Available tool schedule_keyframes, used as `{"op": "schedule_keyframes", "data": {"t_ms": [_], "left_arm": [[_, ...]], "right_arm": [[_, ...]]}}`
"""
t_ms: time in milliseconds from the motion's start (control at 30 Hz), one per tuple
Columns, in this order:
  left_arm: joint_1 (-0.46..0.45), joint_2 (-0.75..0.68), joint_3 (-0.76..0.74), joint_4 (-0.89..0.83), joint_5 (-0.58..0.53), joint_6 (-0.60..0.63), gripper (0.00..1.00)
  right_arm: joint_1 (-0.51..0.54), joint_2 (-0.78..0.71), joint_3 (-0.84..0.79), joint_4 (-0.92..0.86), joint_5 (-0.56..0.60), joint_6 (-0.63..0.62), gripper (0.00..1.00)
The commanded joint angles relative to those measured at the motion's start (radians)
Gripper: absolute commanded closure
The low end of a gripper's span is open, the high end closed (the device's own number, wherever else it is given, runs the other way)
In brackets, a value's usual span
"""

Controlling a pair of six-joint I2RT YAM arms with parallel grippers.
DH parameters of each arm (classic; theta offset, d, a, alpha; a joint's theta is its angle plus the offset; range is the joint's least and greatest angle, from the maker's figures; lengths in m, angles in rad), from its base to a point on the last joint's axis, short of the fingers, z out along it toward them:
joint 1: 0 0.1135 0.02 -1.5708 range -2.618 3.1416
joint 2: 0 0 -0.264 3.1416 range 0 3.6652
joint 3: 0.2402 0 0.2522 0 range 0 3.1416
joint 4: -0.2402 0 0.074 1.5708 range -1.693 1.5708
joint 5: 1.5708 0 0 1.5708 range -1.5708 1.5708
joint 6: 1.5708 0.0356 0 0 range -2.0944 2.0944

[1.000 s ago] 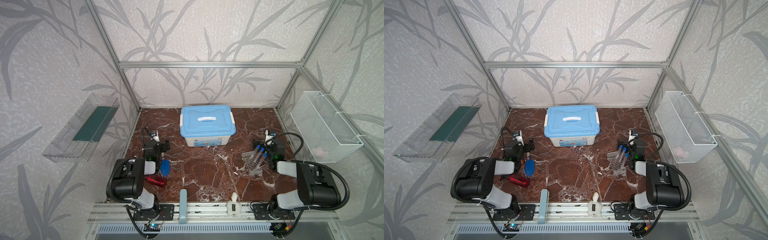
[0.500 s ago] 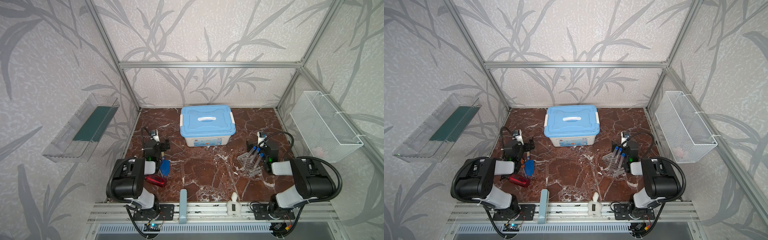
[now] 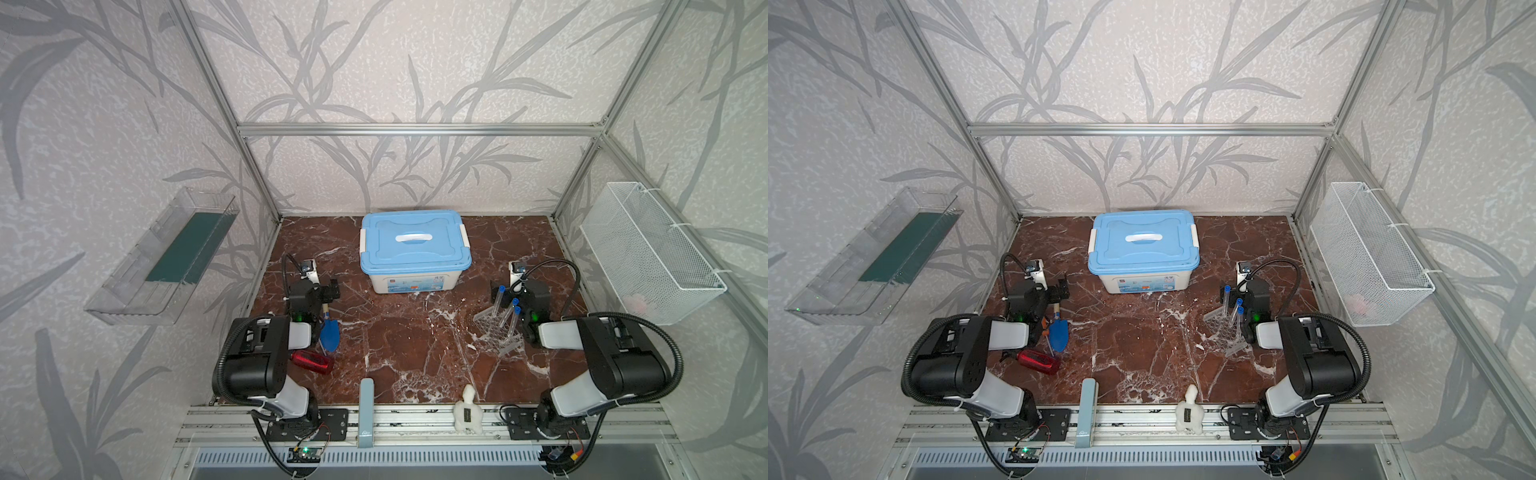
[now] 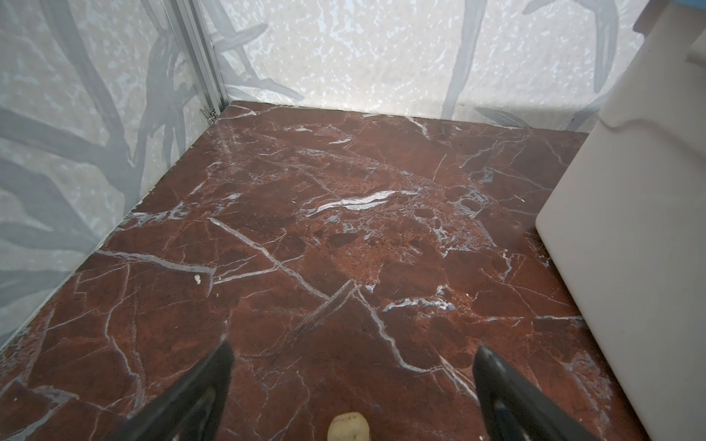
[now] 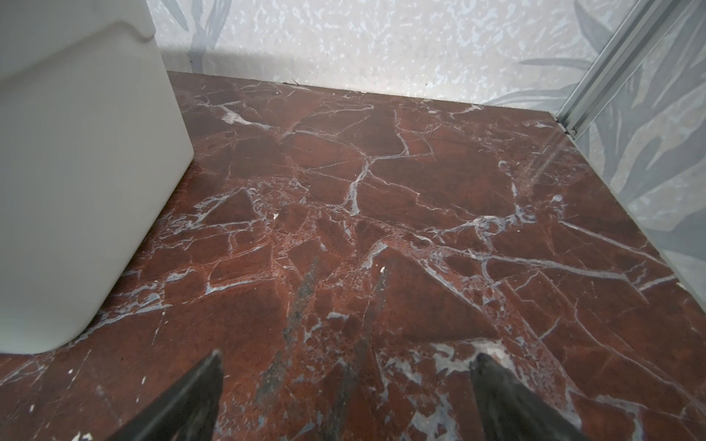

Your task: Organize the chemistry lab equipment

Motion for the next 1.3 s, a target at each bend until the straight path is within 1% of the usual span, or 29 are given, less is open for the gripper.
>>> {"op": "schedule_keyframes", "data": {"t_ms": [0,433,500,533,600,633,767,867,933,1033,1167,1267], "left_arm": [[-0.001,0.005,-0.003,0.027,-0.006,0.022,0.01],[0.0,0.006,-0.003,0.027,-0.007,0.019,0.01],[0.001,0.005,-0.003,0.027,-0.007,0.019,0.01],[0.0,0.005,-0.003,0.028,-0.007,0.019,0.01],[0.0,0.005,-0.004,0.028,-0.007,0.019,0.01],[0.0,0.006,-0.003,0.027,-0.008,0.019,0.01],[0.001,0.005,-0.003,0.028,-0.007,0.019,0.01],[0.001,0.005,-0.003,0.028,-0.007,0.019,0.01],[0.0,0.006,-0.003,0.028,-0.007,0.019,0.01],[0.001,0.005,-0.003,0.028,-0.007,0.019,0.01],[0.0,0.004,-0.002,0.028,-0.007,0.019,0.01],[0.001,0.005,-0.002,0.028,-0.007,0.019,0.01]], "right_arm": [[0.007,-0.016,0.018,0.002,0.025,-0.012,0.01],[0.007,-0.017,0.017,0.004,0.025,-0.011,0.01],[0.007,-0.039,-0.012,0.074,0.02,-0.014,0.01],[0.008,-0.083,-0.025,0.048,0.019,-0.019,0.01],[0.008,-0.168,-0.008,-0.084,0.033,-0.01,0.01],[0.008,-0.184,-0.003,-0.105,0.034,-0.007,0.01],[0.008,-0.142,-0.004,-0.063,0.036,-0.008,0.01],[0.008,-0.074,0.025,-0.062,0.054,0.002,0.01],[0.009,-0.024,0.027,-0.007,0.056,0.0,0.01],[0.01,-0.006,0.005,0.044,0.065,0.005,0.01],[0.01,-0.016,0.015,0.006,0.063,0.003,0.01],[0.01,-0.014,0.014,0.012,0.064,0.003,0.01]]}}
